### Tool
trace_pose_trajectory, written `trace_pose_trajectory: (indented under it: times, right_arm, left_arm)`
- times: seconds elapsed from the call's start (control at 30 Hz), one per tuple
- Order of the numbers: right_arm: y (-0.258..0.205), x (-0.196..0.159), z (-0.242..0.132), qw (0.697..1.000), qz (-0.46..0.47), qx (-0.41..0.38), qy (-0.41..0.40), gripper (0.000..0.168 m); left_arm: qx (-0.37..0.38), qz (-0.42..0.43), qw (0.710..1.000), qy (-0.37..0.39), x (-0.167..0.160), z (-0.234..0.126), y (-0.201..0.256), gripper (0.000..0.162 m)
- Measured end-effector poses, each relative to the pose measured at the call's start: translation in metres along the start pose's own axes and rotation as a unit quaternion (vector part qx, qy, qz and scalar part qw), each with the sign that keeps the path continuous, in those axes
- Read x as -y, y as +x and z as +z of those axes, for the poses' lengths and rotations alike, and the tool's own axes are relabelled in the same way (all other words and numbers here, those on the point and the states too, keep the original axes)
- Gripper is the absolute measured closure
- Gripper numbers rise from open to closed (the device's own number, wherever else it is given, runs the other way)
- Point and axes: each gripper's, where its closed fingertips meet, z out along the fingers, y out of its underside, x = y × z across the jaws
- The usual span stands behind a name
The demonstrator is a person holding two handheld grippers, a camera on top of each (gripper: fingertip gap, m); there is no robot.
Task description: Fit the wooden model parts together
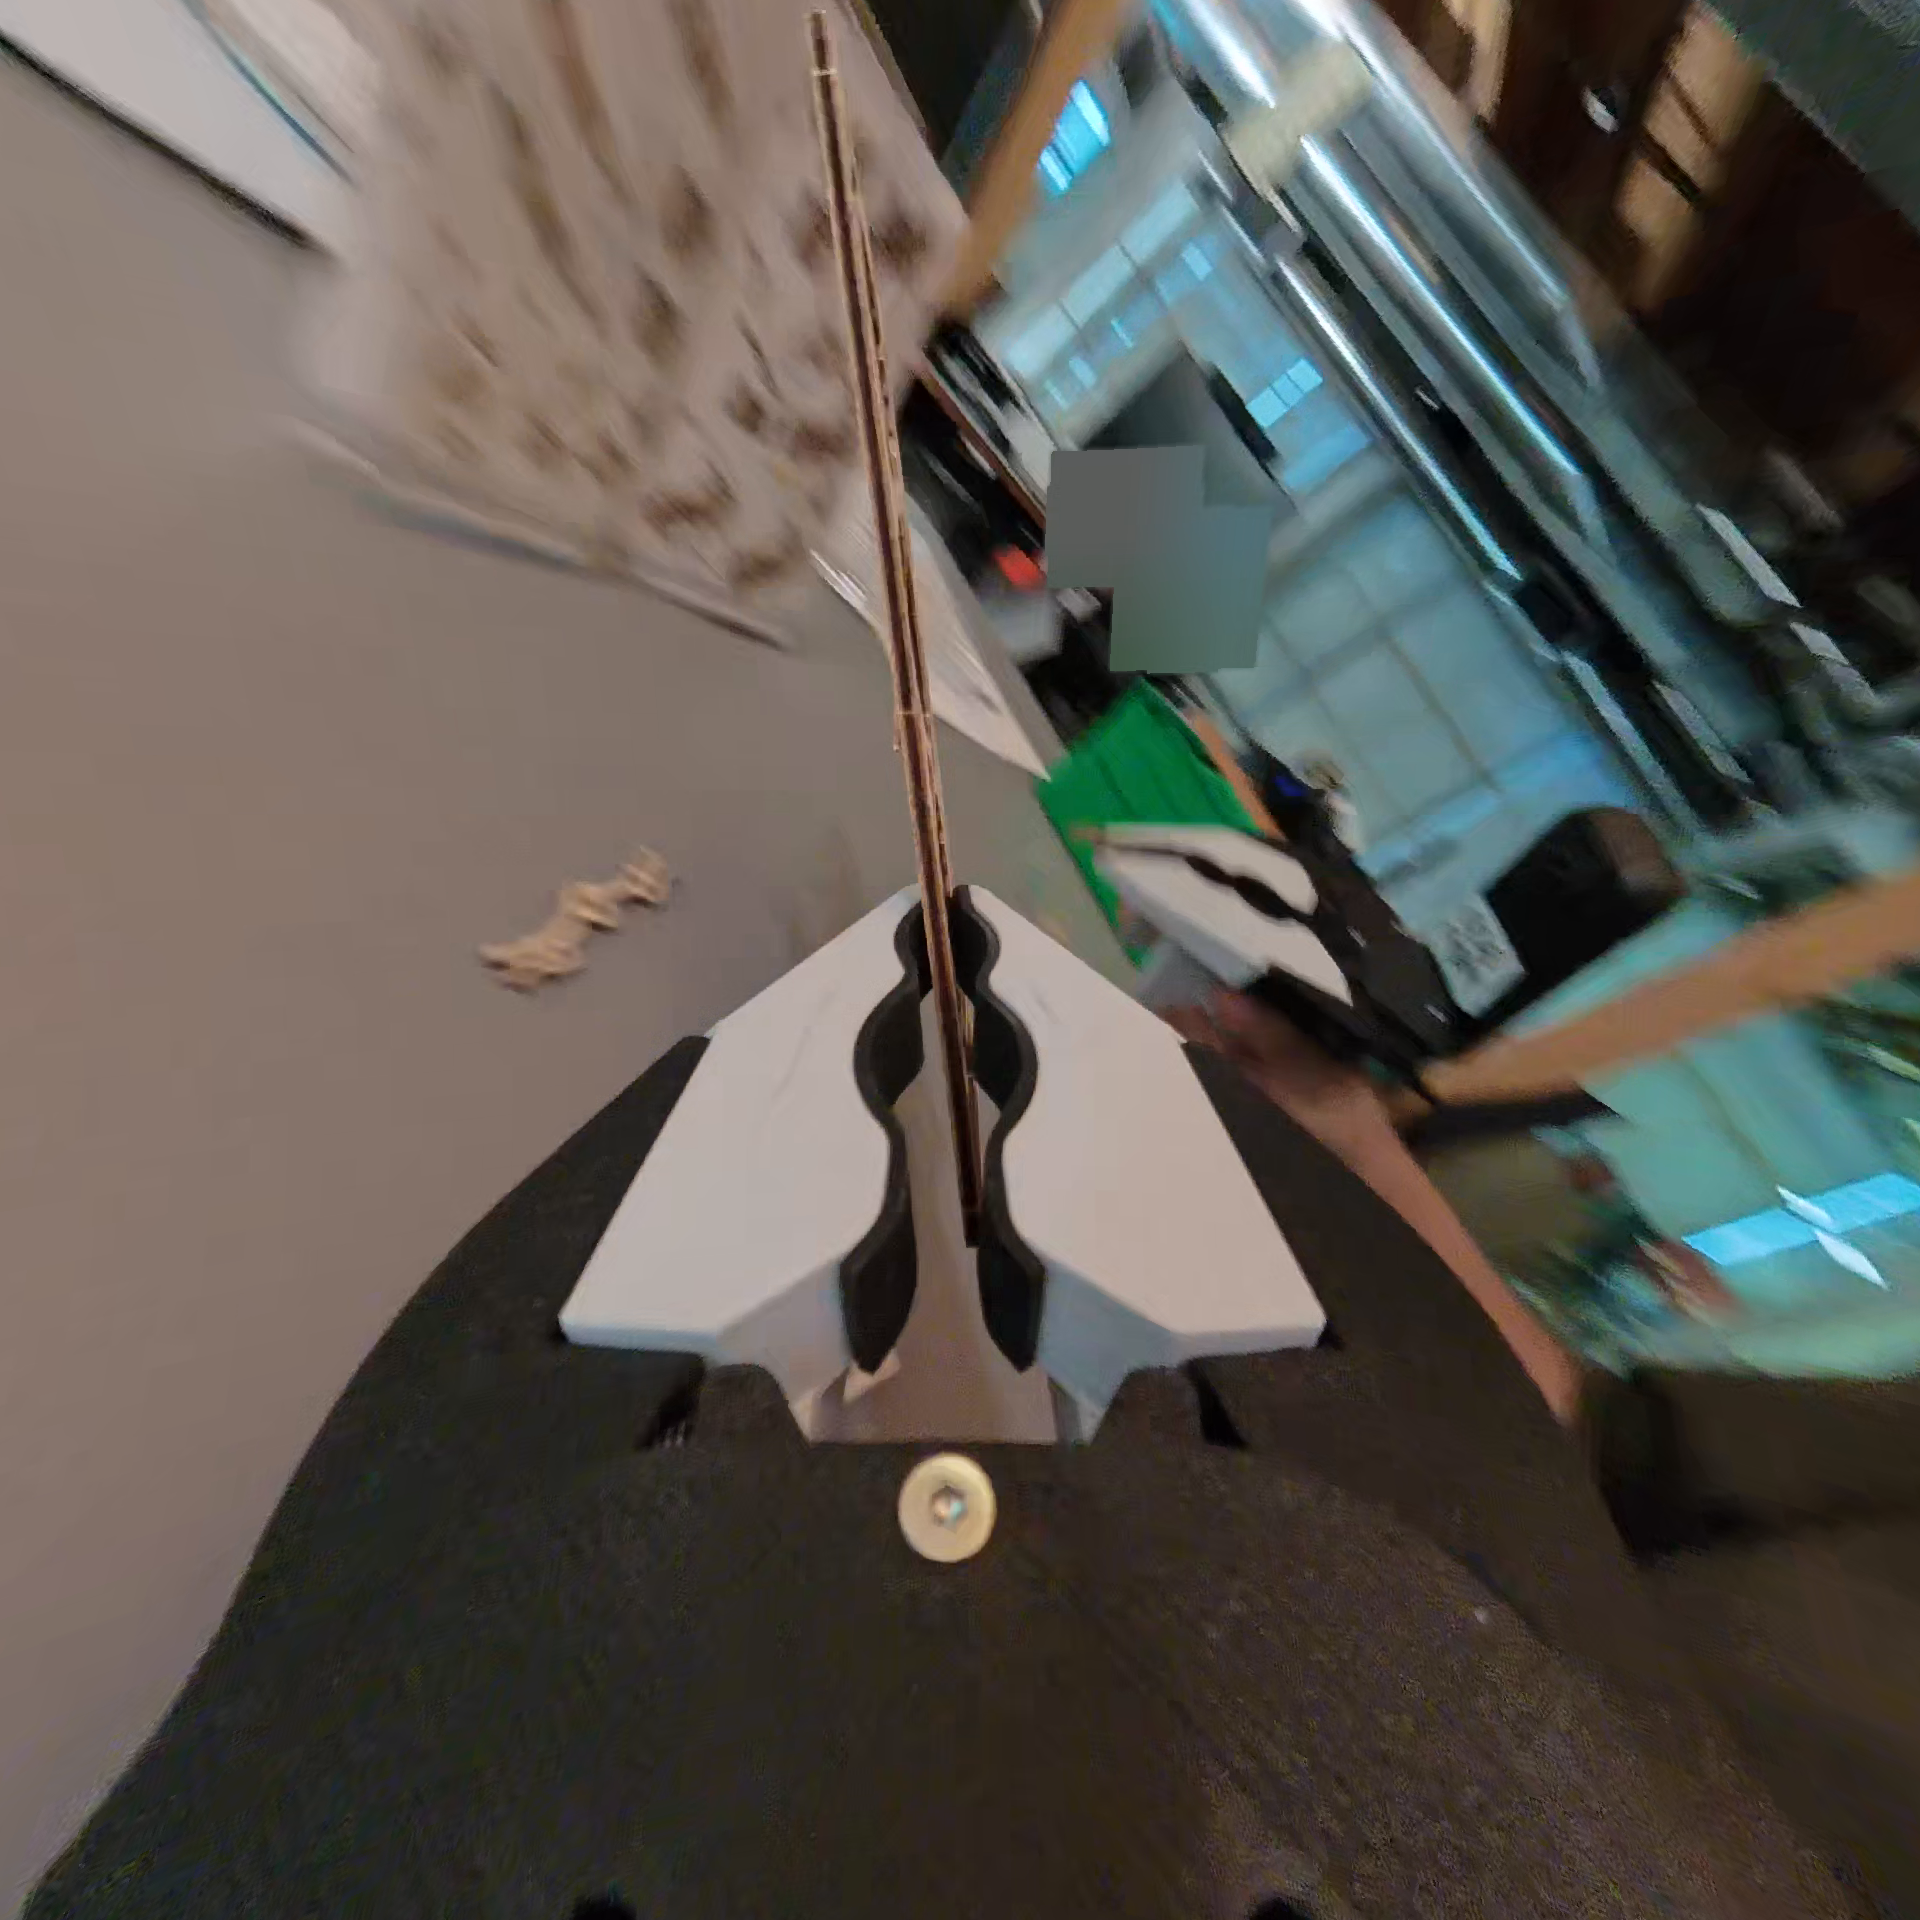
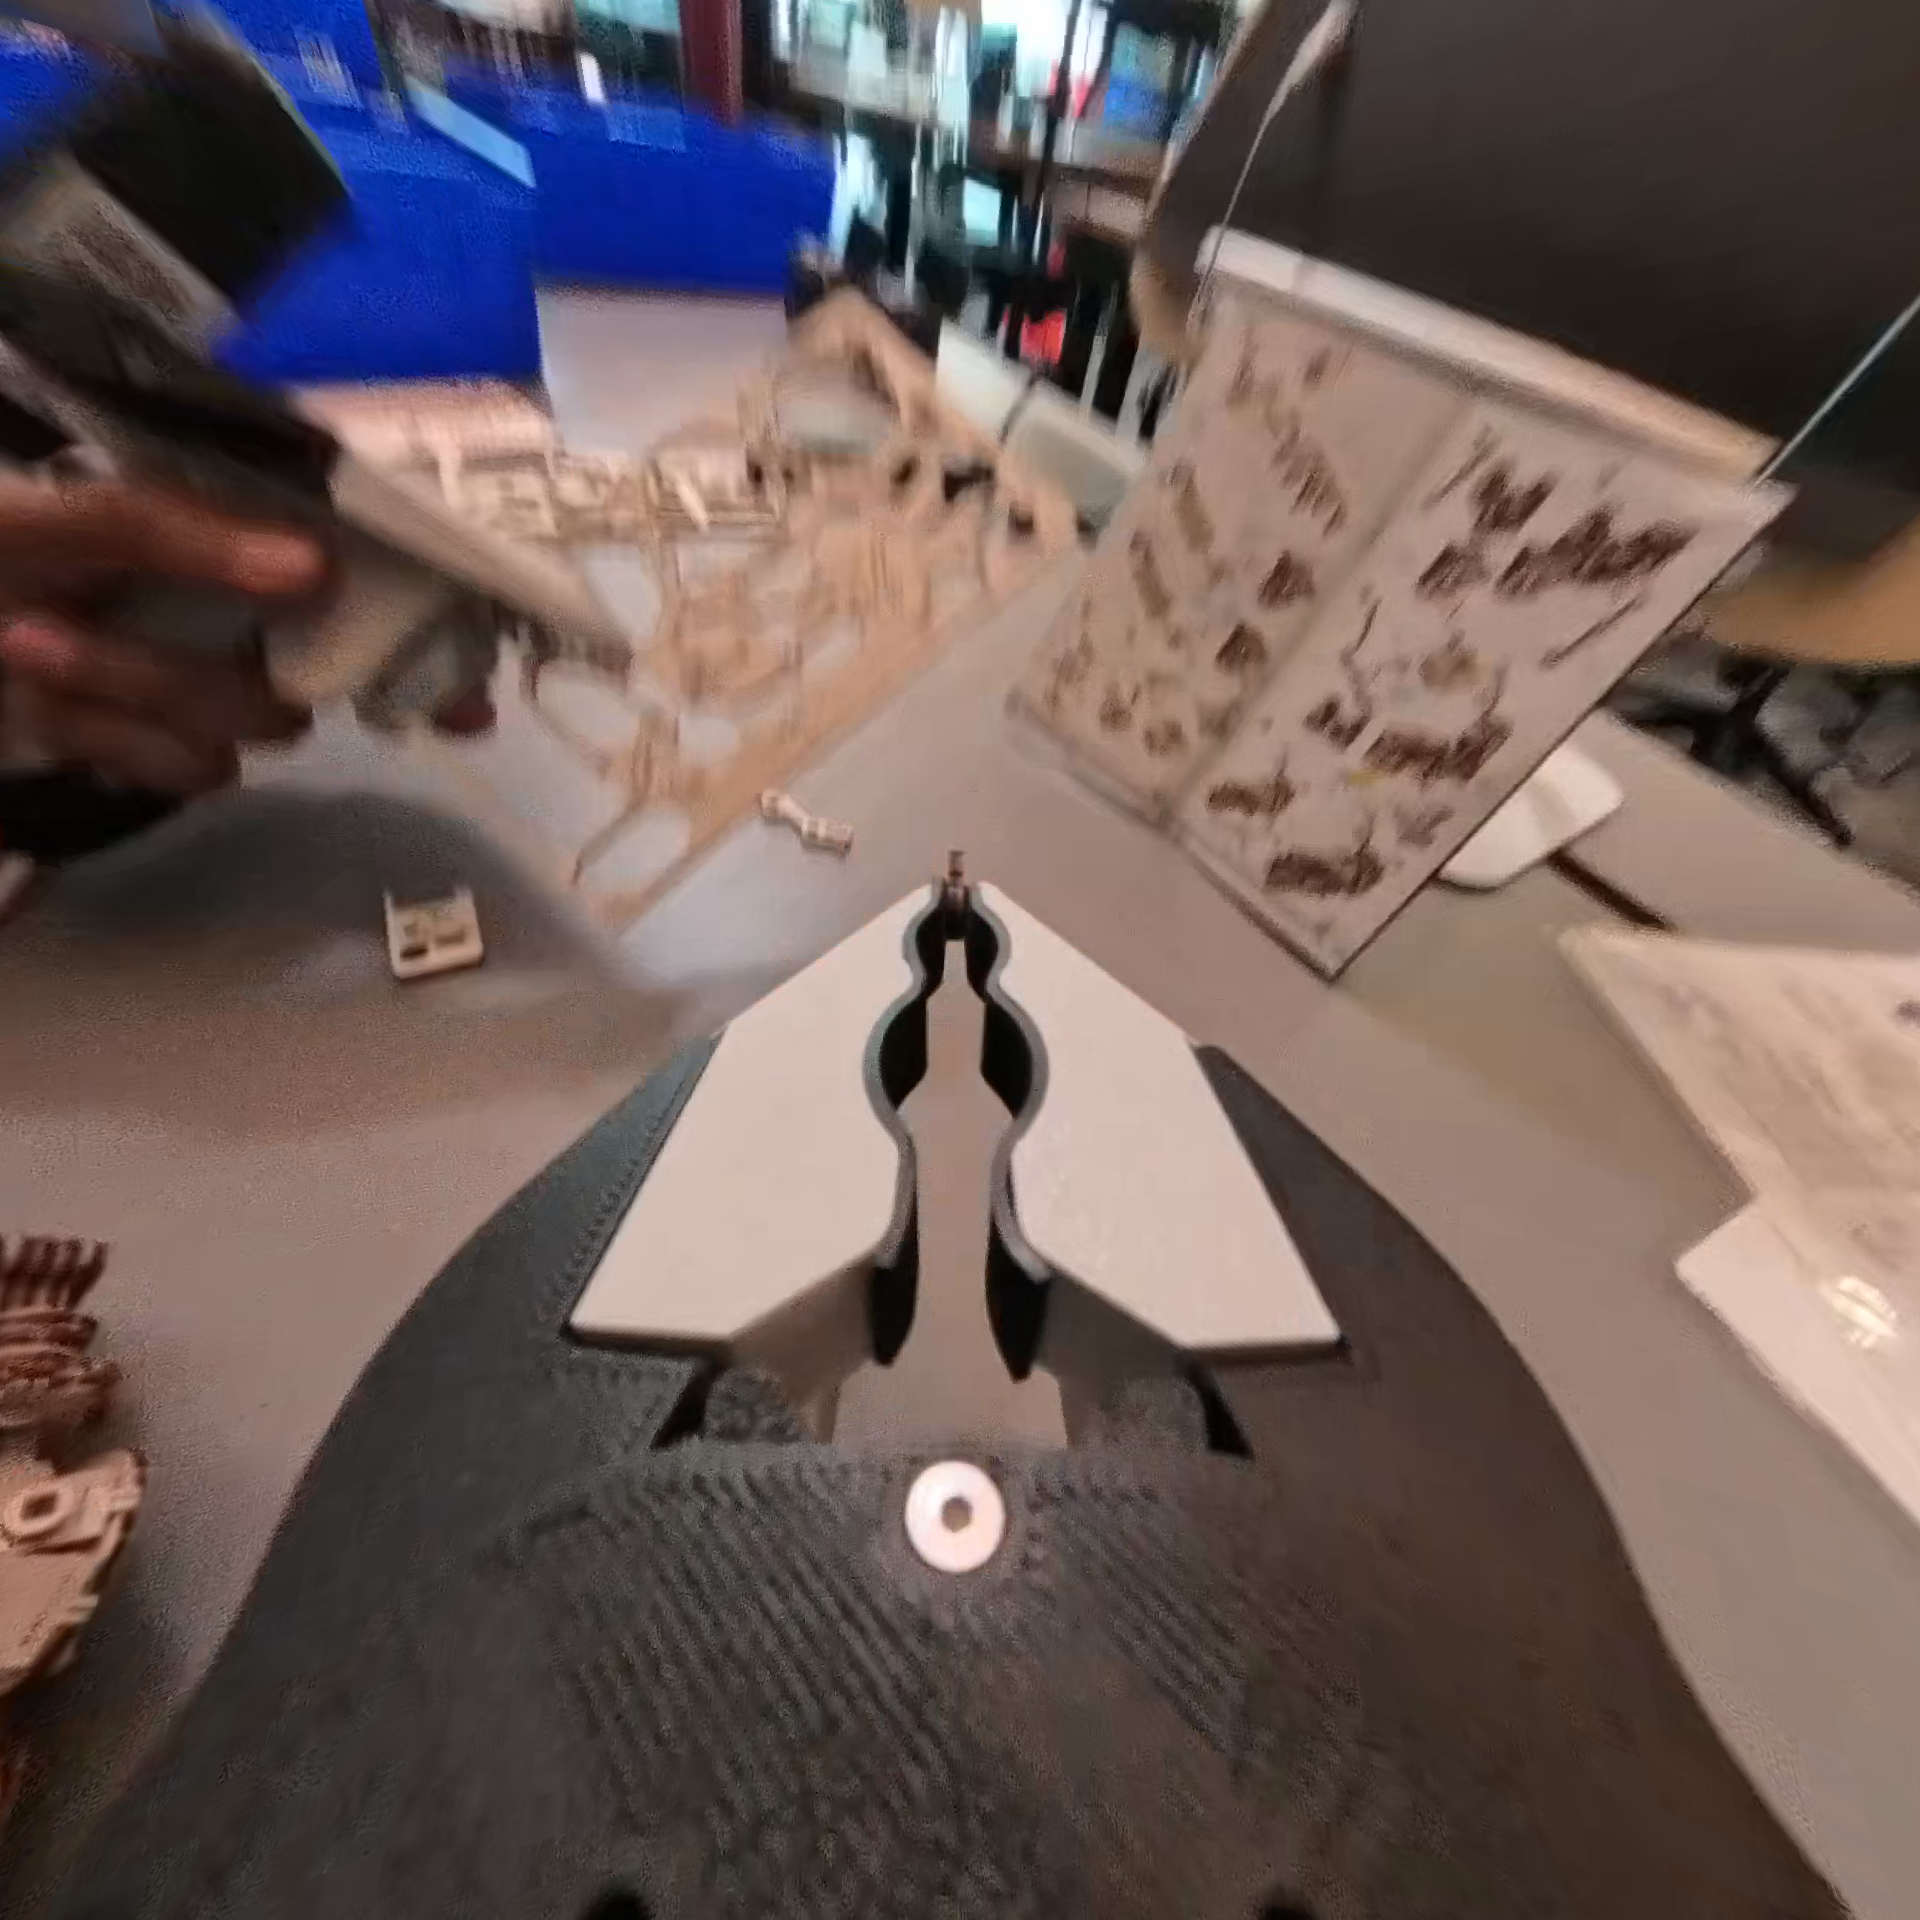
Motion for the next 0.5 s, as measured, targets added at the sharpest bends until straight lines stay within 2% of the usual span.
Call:
trace_pose_trajectory:
  times: [0.07, 0.17, 0.3, 0.4, 0.5]
  right_arm:
    - [-0.014, -0.018, 0.012, 0.998, 0.003, 0.021, -0.065, 0.168]
    - [-0.039, -0.028, 0.03, 0.991, 0.04, 0.056, -0.116, 0.167]
    - [-0.049, -0.032, 0.049, 0.97, 0.162, 0.103, -0.15, 0.167]
    - [-0.047, -0.032, 0.049, 0.945, 0.256, 0.137, -0.149, 0.167]
    - [-0.028, -0.03, 0.043, 0.943, 0.281, 0.123, -0.126, 0.161]
  left_arm:
    - [0.061, 0.033, 0.996, 0.063, 0.025, -0.019, -0.018, 0.162]
    - [0.105, 0.043, 0.985, 0.128, 0.047, -0.039, -0.03, 0.162]
    - [0.109, 0.044, 0.986, 0.121, 0.041, -0.035, -0.032, 0.162]
    - [0.097, 0.058, 0.988, 0.102, 0.033, -0.027, -0.025, 0.162]
    - [0.078, 0.076, 0.991, 0.082, 0.026, -0.02, -0.014, 0.162]
